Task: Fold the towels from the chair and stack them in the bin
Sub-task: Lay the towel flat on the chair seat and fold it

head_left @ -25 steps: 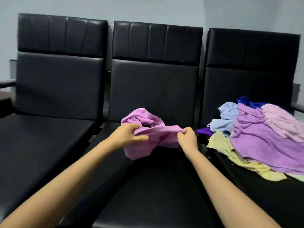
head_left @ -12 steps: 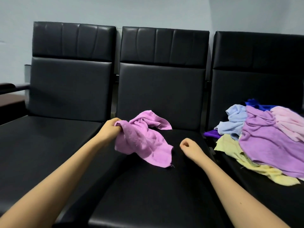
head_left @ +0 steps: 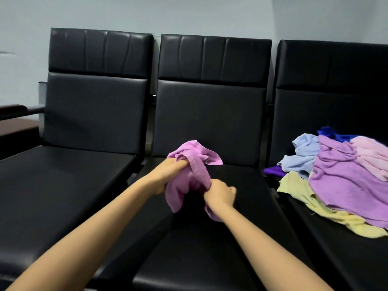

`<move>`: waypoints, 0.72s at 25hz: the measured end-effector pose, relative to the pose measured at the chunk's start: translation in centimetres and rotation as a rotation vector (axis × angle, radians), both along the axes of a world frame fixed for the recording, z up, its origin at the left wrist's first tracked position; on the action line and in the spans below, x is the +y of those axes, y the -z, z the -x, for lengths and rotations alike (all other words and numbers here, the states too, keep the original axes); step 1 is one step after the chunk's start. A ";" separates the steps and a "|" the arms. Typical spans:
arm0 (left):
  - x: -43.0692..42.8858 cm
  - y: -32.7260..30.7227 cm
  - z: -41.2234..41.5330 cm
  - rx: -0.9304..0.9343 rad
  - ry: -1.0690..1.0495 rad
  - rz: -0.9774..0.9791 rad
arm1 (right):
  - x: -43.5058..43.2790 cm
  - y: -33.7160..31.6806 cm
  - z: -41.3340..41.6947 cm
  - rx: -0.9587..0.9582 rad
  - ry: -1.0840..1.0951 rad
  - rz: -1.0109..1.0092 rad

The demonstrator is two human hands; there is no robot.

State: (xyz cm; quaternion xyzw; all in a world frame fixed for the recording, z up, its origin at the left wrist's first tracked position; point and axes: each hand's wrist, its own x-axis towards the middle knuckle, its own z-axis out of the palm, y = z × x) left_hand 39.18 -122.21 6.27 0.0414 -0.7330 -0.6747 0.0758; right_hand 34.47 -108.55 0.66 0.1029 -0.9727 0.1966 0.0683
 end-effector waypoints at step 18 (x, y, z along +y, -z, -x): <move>-5.4 3.3 -0.5 -0.086 -0.019 0.870 | 10.4 -2.6 1.2 0.016 -0.046 -0.127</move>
